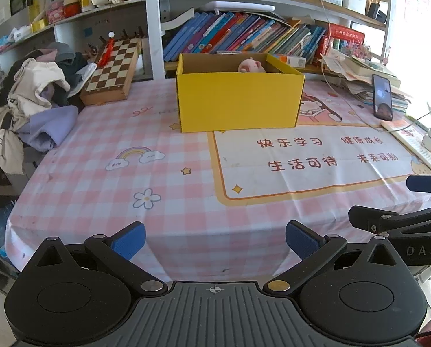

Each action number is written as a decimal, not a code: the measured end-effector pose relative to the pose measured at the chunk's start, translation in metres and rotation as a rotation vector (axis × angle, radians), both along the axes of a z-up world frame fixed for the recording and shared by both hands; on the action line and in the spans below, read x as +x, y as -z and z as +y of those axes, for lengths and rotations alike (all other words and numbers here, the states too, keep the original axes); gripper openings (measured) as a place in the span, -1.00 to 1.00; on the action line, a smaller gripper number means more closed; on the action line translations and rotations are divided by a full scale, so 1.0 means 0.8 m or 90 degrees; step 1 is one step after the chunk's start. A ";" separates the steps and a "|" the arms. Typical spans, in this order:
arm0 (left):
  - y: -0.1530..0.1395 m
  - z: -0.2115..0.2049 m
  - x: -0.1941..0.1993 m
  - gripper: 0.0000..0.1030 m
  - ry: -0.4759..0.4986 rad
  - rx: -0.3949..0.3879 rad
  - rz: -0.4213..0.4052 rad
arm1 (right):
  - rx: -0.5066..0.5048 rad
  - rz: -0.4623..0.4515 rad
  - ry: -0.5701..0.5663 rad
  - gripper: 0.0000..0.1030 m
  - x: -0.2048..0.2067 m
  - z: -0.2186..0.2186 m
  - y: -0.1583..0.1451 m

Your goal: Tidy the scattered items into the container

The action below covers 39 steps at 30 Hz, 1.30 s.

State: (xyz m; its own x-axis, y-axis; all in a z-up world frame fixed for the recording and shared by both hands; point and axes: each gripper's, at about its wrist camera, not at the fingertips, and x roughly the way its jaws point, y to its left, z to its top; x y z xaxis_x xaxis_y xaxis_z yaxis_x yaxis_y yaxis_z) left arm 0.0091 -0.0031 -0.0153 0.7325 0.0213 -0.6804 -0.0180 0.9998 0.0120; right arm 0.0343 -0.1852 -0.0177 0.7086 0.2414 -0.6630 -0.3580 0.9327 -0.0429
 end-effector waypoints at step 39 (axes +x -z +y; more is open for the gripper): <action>0.000 0.000 -0.002 1.00 0.003 -0.015 0.001 | -0.004 0.001 -0.001 1.00 -0.001 0.003 0.001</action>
State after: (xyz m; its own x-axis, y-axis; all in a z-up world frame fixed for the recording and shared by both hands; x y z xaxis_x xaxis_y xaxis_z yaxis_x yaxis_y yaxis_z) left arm 0.0078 -0.0031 -0.0156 0.7313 0.0019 -0.6820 -0.0138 0.9998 -0.0120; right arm 0.0334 -0.1830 -0.0184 0.7073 0.2377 -0.6658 -0.3591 0.9320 -0.0488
